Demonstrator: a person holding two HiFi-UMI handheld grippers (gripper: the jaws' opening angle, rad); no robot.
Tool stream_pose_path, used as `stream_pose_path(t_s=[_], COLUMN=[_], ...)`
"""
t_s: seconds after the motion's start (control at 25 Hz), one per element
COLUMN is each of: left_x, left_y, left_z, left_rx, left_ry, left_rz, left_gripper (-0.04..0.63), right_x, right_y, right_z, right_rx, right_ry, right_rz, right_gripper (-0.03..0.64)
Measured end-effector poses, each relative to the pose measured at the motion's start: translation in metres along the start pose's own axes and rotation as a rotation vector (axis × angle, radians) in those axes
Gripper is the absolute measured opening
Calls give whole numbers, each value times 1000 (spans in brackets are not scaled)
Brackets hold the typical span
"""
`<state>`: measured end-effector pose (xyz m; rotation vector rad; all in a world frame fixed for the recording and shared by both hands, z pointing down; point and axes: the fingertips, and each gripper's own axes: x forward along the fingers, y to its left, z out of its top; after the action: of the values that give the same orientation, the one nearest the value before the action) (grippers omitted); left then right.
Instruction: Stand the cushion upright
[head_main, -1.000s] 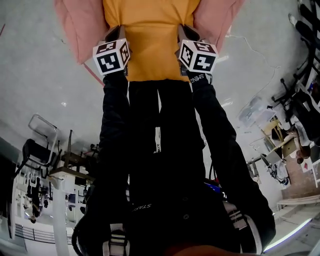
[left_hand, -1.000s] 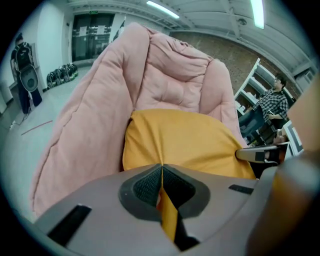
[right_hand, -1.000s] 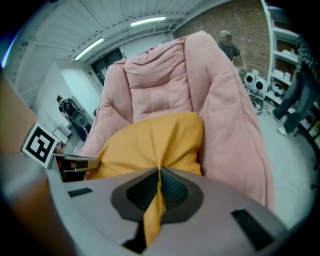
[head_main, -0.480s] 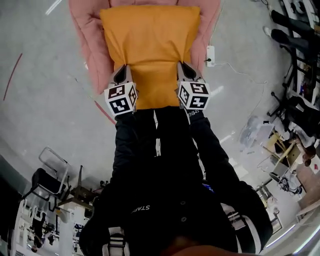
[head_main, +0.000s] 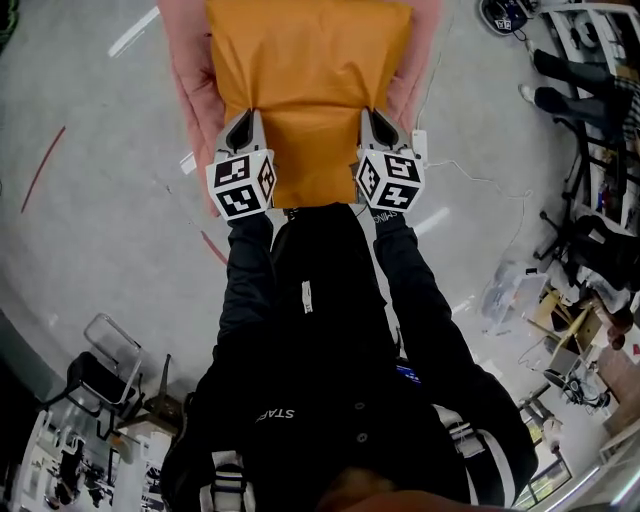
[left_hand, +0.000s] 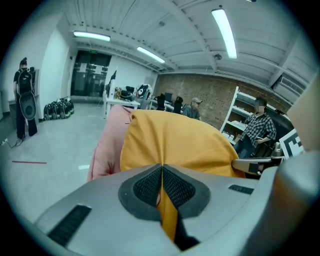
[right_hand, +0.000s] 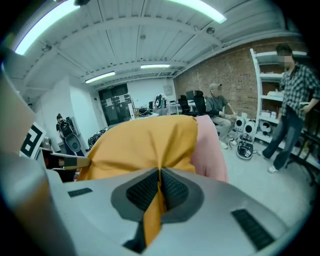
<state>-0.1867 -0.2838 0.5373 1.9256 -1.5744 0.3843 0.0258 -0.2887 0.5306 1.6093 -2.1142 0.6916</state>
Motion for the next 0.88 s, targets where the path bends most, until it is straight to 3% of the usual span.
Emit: stream_pose_path(t_s=[0.48, 0.68, 0.88], left_x=[93, 146, 165], left_y=[26, 47, 47], left_z=[120, 96, 61], left_rx=[21, 38, 50], left_ry=[-251, -192, -158], left_rz=[40, 46, -9], left_gripper=[6, 6, 6], right_x=[114, 166, 185], right_y=[-13, -19, -32], right_z=[116, 85, 41], right_rx=[4, -29, -42], right_ry=[-227, -170, -90], right_rz=[1, 44, 37], right_gripper=[21, 21, 21])
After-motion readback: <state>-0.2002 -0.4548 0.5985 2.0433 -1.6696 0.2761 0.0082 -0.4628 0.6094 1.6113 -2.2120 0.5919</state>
